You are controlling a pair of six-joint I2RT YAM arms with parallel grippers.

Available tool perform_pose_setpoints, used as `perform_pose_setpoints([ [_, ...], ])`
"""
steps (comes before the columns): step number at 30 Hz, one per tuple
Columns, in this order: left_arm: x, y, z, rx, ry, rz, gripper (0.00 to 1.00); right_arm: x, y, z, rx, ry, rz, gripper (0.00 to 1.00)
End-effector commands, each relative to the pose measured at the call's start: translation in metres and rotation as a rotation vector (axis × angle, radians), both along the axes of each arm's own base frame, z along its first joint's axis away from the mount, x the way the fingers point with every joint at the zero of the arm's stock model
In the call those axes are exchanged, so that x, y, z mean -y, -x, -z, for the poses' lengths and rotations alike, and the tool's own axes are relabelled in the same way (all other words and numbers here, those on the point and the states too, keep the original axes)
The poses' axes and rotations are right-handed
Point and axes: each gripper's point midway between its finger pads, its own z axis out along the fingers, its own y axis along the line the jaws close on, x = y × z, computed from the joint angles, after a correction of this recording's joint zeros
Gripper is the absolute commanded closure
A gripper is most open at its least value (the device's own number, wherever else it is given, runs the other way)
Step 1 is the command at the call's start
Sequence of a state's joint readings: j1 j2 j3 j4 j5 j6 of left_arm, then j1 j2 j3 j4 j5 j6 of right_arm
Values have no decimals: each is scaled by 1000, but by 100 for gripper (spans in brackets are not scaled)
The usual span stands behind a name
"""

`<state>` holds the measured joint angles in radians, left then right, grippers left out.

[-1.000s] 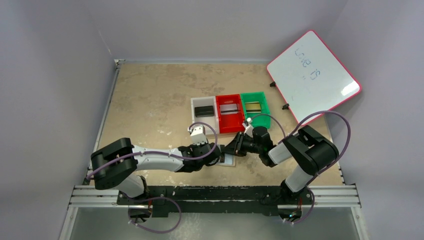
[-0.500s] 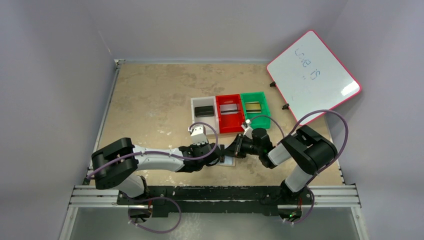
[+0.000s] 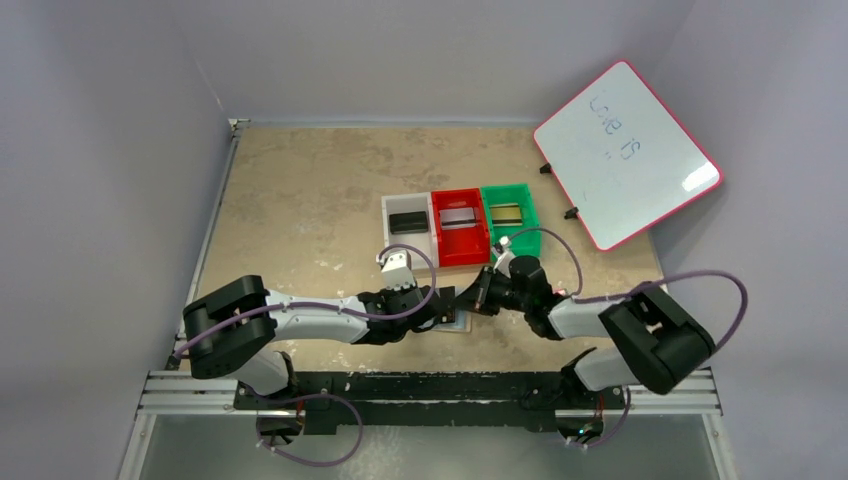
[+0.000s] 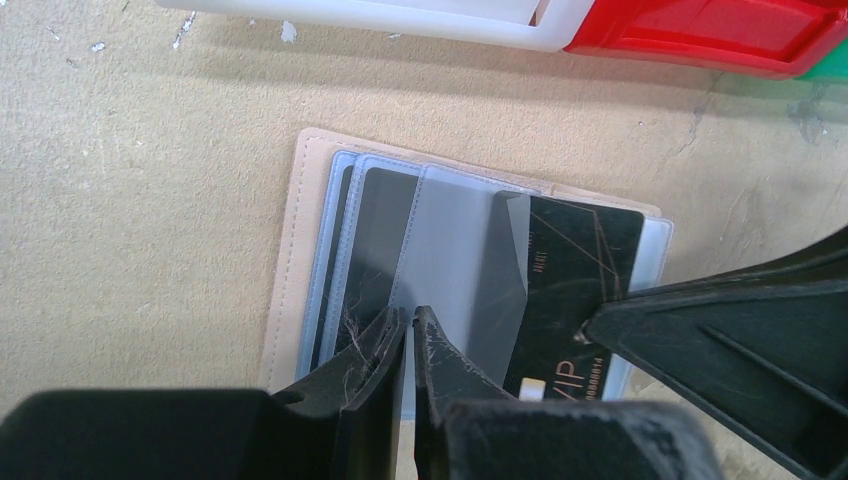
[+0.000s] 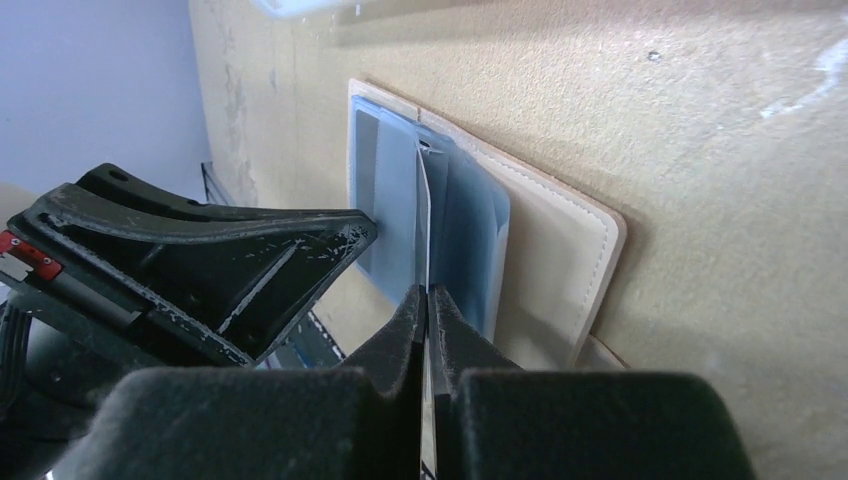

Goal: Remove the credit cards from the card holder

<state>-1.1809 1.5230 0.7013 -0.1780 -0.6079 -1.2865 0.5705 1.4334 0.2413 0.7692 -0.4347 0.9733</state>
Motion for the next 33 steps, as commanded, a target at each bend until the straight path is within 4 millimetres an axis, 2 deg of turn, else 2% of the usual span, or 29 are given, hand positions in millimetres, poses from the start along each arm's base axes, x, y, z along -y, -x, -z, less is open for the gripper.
perform_pose_setpoints([
  [1, -25, 13, 20, -51, -146, 31, 91, 19, -7, 4, 20, 127, 64, 100],
  [7, -18, 13, 16, -45, -116, 43, 92, 17, -7, -11, 49, 109, 51, 100],
  [10, -14, 14, 16, -44, -101, 55, 92, 16, -8, -8, 41, 107, 48, 89],
  [17, -11, 16, 18, -49, -102, 67, 92, 1, -12, -10, 38, 14, 29, 80],
  [21, -11, 16, 18, -48, -101, 65, 92, -2, -13, -13, 43, -3, 26, 78],
  [25, -11, 16, 19, -48, -104, 64, 92, -2, -12, -15, 45, -3, 21, 88],
  [28, -11, 16, 19, -49, -107, 63, 92, 1, -7, -12, 24, 14, 19, 100],
  [33, -12, 15, 16, -41, -109, 58, 91, 14, -12, -12, 36, 91, 69, 100],
])
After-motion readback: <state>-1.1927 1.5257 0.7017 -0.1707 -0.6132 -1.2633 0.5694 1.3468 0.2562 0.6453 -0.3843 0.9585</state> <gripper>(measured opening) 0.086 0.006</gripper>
